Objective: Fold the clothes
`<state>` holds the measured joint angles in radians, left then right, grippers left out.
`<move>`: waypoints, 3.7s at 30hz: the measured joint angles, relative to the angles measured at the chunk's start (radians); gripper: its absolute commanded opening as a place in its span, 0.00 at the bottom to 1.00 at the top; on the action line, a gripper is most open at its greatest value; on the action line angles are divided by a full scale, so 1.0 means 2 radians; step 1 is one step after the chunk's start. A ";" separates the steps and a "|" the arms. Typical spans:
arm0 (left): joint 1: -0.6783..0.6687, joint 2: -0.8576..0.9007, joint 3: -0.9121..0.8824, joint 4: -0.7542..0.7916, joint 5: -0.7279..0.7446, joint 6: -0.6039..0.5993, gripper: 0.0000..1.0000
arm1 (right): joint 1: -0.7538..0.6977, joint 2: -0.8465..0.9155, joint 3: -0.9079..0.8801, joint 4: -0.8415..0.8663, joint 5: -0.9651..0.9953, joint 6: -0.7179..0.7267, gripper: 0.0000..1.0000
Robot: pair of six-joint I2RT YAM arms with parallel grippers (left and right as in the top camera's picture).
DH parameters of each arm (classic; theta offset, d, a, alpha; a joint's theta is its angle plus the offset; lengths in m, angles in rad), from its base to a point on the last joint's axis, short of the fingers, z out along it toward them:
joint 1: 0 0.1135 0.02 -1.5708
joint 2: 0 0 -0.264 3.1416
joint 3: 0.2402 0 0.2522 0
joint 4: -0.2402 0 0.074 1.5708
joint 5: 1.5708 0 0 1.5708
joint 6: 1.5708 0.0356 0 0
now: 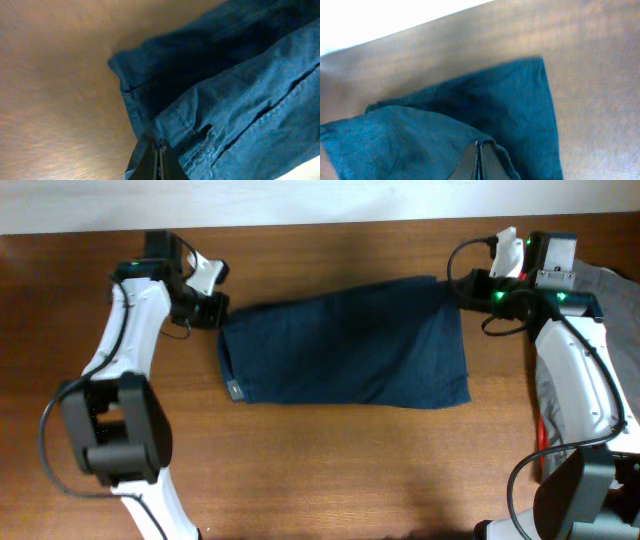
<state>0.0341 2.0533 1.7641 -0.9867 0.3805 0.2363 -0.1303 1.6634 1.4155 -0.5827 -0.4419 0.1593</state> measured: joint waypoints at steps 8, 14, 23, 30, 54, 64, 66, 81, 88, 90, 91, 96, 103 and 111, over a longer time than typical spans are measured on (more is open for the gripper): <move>0.001 -0.022 0.007 0.051 0.003 0.004 0.00 | 0.000 0.011 0.009 0.085 0.021 0.014 0.04; -0.002 0.009 0.007 0.093 0.003 0.004 0.00 | 0.000 0.087 0.013 0.134 0.028 0.025 0.04; -0.006 0.079 0.003 0.133 0.003 0.004 0.00 | 0.000 0.176 0.013 0.193 0.031 0.027 0.04; -0.007 0.079 0.003 0.131 0.003 0.004 0.00 | 0.000 0.181 0.013 0.232 -0.026 0.031 0.04; 0.002 0.024 0.002 0.089 0.053 0.003 0.00 | 0.000 0.077 0.124 0.117 -0.085 0.064 0.04; 0.004 0.004 0.002 0.110 0.056 0.008 0.00 | 0.000 0.083 0.124 0.154 -0.069 0.049 0.04; 0.004 0.005 0.002 0.121 0.055 0.010 0.00 | 0.000 0.098 0.124 0.174 -0.063 0.048 0.04; -0.004 0.061 0.002 0.213 0.054 0.016 0.26 | 0.000 0.283 0.124 0.328 -0.024 0.047 0.61; -0.003 0.064 0.002 0.201 0.053 0.017 0.46 | -0.017 0.274 0.125 0.222 -0.054 0.046 0.63; 0.001 0.064 0.002 0.194 0.053 0.017 0.50 | -0.023 0.261 0.124 0.164 -0.064 0.045 0.61; 0.004 0.064 0.002 0.191 0.053 0.017 0.54 | -0.026 0.249 0.124 0.119 -0.067 0.042 0.61; 0.022 0.062 0.002 0.161 0.053 0.005 0.61 | -0.026 0.182 0.125 -0.044 -0.053 0.020 0.77; 0.026 0.056 0.002 0.115 0.051 0.001 0.63 | -0.025 0.176 0.126 -0.134 0.023 0.009 0.73; 0.022 0.056 0.002 0.113 0.051 0.001 0.63 | -0.025 0.261 0.121 -0.114 0.045 0.030 0.49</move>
<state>0.0788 2.1643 1.7691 -0.7597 0.4816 0.2386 -0.1799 2.1849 1.6573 -0.8101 -0.3523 0.2195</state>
